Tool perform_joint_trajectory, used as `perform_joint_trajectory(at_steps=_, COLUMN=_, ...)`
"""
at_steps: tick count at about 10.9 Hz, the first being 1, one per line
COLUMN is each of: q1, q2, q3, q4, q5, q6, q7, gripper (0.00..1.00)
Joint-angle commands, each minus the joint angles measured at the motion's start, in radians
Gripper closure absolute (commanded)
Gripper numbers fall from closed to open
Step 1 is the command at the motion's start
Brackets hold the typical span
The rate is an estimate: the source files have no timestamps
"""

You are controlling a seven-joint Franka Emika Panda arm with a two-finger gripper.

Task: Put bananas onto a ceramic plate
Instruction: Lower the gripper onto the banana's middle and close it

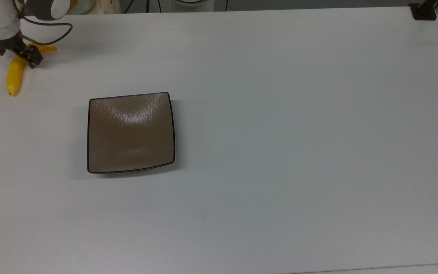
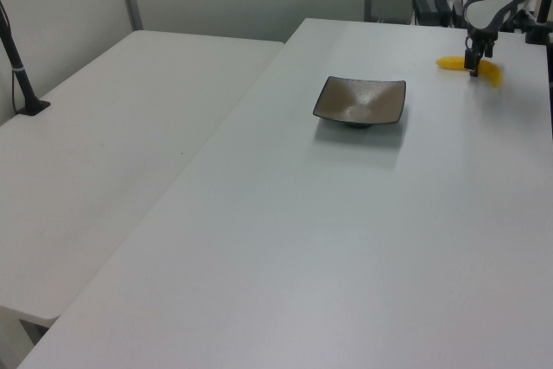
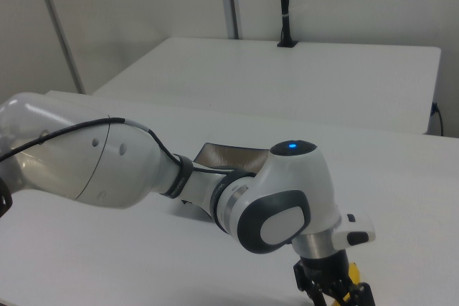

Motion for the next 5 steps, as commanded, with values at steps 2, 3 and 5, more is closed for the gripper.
perform_joint_trajectory(at_steps=2, q1=-0.012, q2=0.000, q3=0.004, q4=0.000, q5=0.024, q6=0.021, q7=-0.011, gripper=0.76)
perform_joint_trajectory(at_steps=3, q1=-0.012, q2=0.000, q3=0.004, q4=0.000, q5=0.047, q6=0.021, q7=-0.011, gripper=0.83)
perform_joint_trajectory(at_steps=5, q1=-0.011, q2=-0.003, q3=0.005, q4=0.012, q5=0.073, q6=0.014, q7=-0.008, gripper=0.90)
